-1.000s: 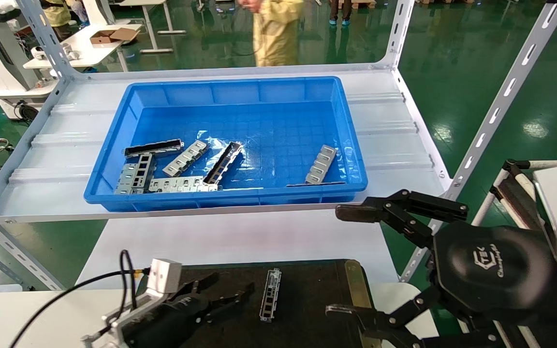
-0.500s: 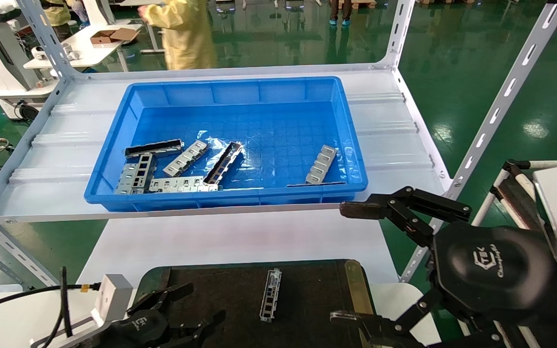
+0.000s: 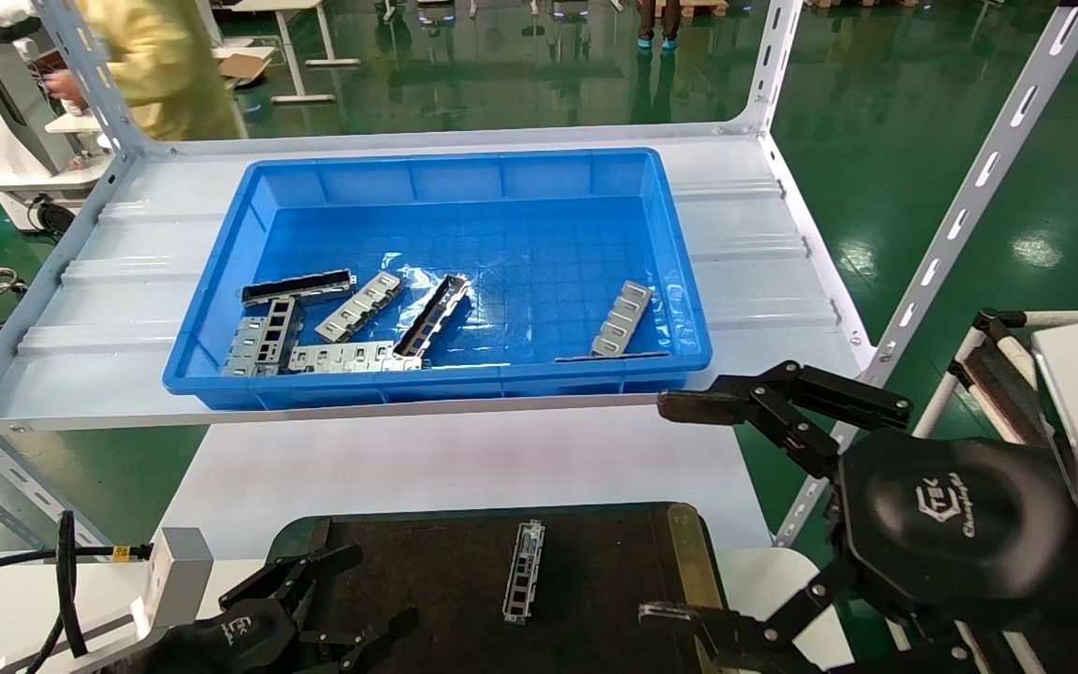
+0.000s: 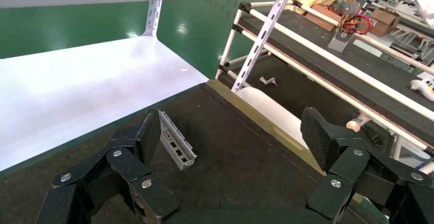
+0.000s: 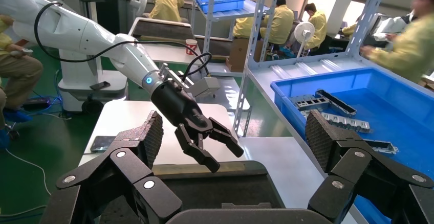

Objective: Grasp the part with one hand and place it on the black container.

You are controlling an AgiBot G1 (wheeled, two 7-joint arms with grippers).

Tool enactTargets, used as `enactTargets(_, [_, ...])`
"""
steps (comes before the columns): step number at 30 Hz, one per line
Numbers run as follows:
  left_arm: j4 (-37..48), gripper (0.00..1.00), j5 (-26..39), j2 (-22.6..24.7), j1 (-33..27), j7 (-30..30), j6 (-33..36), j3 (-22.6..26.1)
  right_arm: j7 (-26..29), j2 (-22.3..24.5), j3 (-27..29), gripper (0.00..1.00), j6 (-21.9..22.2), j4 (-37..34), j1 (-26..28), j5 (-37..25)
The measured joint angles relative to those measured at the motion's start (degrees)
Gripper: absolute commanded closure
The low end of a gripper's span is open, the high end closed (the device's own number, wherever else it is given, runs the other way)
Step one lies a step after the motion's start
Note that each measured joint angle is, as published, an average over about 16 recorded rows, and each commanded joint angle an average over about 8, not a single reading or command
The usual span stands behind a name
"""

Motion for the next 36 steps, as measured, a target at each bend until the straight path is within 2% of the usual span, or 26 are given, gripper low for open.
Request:
enactTargets(8, [0.19,0.0,0.9,0.91,-1.45,-0.7,-0.45,0.87,-0.01,0.01,-0.01,0.0,0.01,0.0,0.0,0.01])
enactTargets(21, [-1.28,0.0,5.8,4.37,-6.56,-4.65,-4.61,5.15,-0.02,0.01,-0.04,0.0,0.02,0.0,0.01,0.03])
enactTargets(36, [-3.81,0.0,5.7,0.13,-8.11,-8.94,-4.48,5.09,-0.03,0.02,-0.06,0.0,0.02,0.0,0.01,0.04])
